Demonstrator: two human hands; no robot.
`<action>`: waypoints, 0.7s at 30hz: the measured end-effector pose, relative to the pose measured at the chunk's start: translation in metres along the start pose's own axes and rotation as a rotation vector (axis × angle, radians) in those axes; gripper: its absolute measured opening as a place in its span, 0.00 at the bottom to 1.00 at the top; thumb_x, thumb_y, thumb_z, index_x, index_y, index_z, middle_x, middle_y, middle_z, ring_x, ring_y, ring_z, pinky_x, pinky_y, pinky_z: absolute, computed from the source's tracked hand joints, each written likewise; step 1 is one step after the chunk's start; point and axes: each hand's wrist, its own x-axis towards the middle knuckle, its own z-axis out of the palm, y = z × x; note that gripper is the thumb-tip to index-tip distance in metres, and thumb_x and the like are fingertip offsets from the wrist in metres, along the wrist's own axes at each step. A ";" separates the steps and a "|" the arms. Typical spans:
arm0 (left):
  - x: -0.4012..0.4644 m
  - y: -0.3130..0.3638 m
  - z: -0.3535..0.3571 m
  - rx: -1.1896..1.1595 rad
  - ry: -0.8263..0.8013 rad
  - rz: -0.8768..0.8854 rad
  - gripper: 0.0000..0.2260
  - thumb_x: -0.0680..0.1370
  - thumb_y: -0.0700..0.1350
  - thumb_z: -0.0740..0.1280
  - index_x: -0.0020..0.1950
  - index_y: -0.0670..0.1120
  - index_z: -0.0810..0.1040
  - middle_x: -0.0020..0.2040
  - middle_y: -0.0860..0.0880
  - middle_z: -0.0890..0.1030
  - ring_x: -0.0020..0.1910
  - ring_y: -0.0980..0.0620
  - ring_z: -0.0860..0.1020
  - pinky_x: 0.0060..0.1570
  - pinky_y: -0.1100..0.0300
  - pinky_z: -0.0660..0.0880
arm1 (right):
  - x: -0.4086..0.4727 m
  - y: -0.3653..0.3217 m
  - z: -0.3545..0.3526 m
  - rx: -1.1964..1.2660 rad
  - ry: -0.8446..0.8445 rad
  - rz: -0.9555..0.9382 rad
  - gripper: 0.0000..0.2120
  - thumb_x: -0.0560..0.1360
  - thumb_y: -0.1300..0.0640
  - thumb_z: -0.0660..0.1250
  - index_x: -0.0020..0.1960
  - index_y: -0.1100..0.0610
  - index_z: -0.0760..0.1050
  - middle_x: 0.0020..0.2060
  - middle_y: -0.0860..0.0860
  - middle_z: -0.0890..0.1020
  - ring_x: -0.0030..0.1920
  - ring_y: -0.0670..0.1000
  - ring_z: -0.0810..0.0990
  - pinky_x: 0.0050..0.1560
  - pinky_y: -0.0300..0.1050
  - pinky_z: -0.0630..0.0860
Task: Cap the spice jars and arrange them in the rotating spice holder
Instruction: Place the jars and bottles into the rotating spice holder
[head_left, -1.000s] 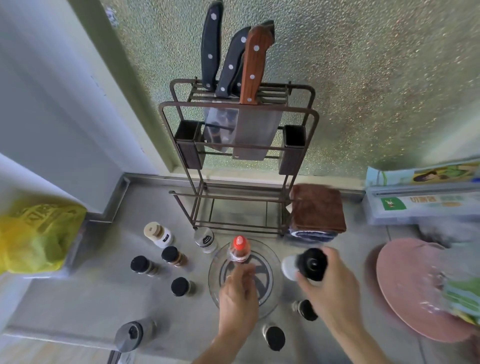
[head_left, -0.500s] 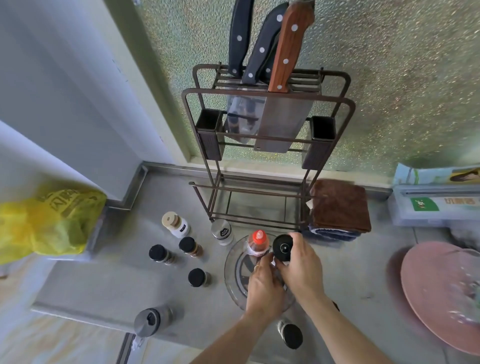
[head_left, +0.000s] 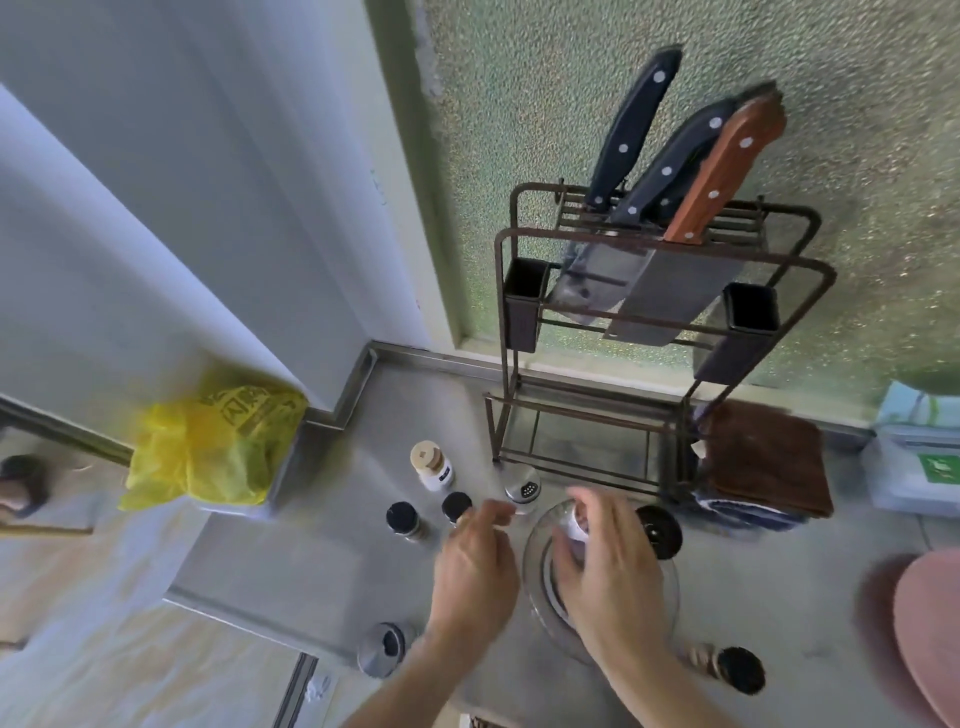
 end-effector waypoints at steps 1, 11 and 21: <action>0.012 -0.006 -0.004 0.028 -0.001 -0.017 0.17 0.77 0.33 0.61 0.61 0.48 0.79 0.56 0.51 0.84 0.54 0.50 0.82 0.52 0.56 0.79 | 0.007 -0.010 0.013 -0.004 -0.071 0.003 0.22 0.71 0.61 0.75 0.63 0.55 0.75 0.55 0.51 0.80 0.57 0.55 0.80 0.54 0.49 0.79; 0.091 -0.020 0.029 0.104 -0.280 -0.113 0.17 0.77 0.35 0.61 0.65 0.42 0.75 0.60 0.41 0.81 0.60 0.41 0.79 0.59 0.52 0.75 | 0.065 -0.006 0.116 -0.251 -0.367 0.235 0.12 0.81 0.59 0.63 0.64 0.58 0.68 0.60 0.54 0.79 0.59 0.54 0.81 0.55 0.45 0.79; 0.045 -0.013 -0.016 -0.072 -0.336 0.049 0.23 0.67 0.42 0.52 0.52 0.52 0.82 0.49 0.55 0.85 0.50 0.53 0.83 0.51 0.54 0.81 | -0.004 -0.021 0.054 -0.056 -0.203 0.300 0.23 0.71 0.55 0.76 0.63 0.57 0.75 0.53 0.54 0.84 0.49 0.58 0.85 0.43 0.52 0.80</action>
